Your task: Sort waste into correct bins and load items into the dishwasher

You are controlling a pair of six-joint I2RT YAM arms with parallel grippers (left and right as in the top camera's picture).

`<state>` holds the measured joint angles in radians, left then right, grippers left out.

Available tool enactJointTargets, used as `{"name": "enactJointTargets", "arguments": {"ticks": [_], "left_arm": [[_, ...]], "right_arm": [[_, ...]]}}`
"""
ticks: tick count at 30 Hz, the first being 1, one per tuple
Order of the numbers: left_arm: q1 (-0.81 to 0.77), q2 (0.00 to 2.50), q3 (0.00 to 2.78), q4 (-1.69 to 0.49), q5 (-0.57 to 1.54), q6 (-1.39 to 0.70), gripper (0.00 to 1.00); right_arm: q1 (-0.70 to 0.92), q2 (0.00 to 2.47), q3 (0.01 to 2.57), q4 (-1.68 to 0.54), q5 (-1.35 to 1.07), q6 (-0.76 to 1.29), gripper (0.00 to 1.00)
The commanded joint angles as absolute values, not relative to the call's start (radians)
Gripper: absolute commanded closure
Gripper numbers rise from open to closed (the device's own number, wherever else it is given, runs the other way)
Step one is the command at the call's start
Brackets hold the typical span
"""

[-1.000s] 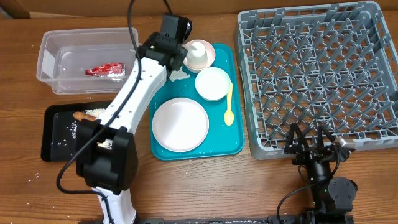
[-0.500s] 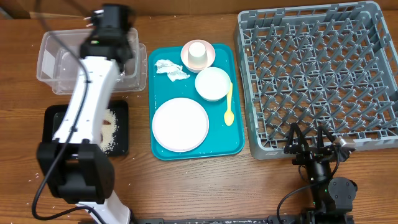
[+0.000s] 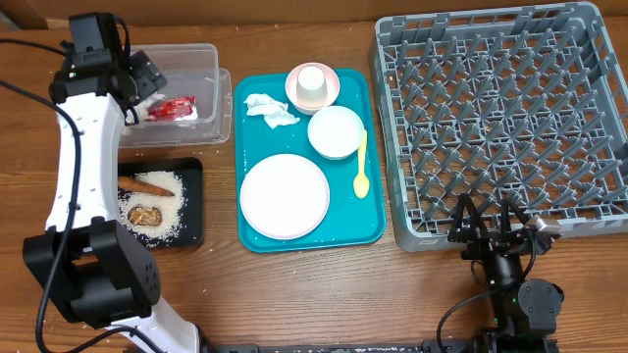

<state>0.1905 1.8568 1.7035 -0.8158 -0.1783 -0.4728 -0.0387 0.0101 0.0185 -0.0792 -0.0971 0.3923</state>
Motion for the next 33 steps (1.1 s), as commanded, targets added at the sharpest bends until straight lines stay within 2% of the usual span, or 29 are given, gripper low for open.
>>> {"name": "enactJointTargets", "arguments": {"ticks": [1,7,11,16,20,22,23,30,33], "left_arm": [[0.179,1.844,1.718,-0.812,-0.016,-0.482,0.0],[0.108,1.844,1.718,-0.78,0.32,-0.292,0.0],[0.012,1.844,1.718,-0.765,0.328,-0.194,0.01],[-0.125,1.856,1.718,-0.71,0.225,0.067,0.02],[-0.207,1.897,1.718,-0.666,0.012,0.319,0.07],[-0.231,1.931,1.718,-0.659,-0.067,0.428,0.04],[-0.237,1.948,1.718,-0.661,-0.078,0.469,0.0],[-0.243,2.093,1.718,-0.692,-0.129,0.728,0.0],[-0.243,2.139,1.718,-0.69,-0.141,0.768,0.01]], "right_arm": [[-0.038,0.003,0.008,-0.075,-0.091,0.394,0.0],[-0.038,0.003,0.008,-0.075,-0.091,0.394,0.0],[-0.038,0.003,0.008,-0.075,-0.091,0.394,0.0],[-0.038,0.003,0.008,-0.075,-0.091,0.394,0.0],[-0.038,0.003,0.008,-0.075,-0.091,0.394,0.0],[-0.038,0.003,0.008,-0.075,-0.091,0.394,0.0],[-0.038,0.003,0.008,-0.075,-0.091,0.394,0.0],[-0.038,0.003,0.008,-0.075,-0.091,0.394,0.0],[-0.038,0.003,0.008,-0.075,-0.091,0.394,0.0]]}}
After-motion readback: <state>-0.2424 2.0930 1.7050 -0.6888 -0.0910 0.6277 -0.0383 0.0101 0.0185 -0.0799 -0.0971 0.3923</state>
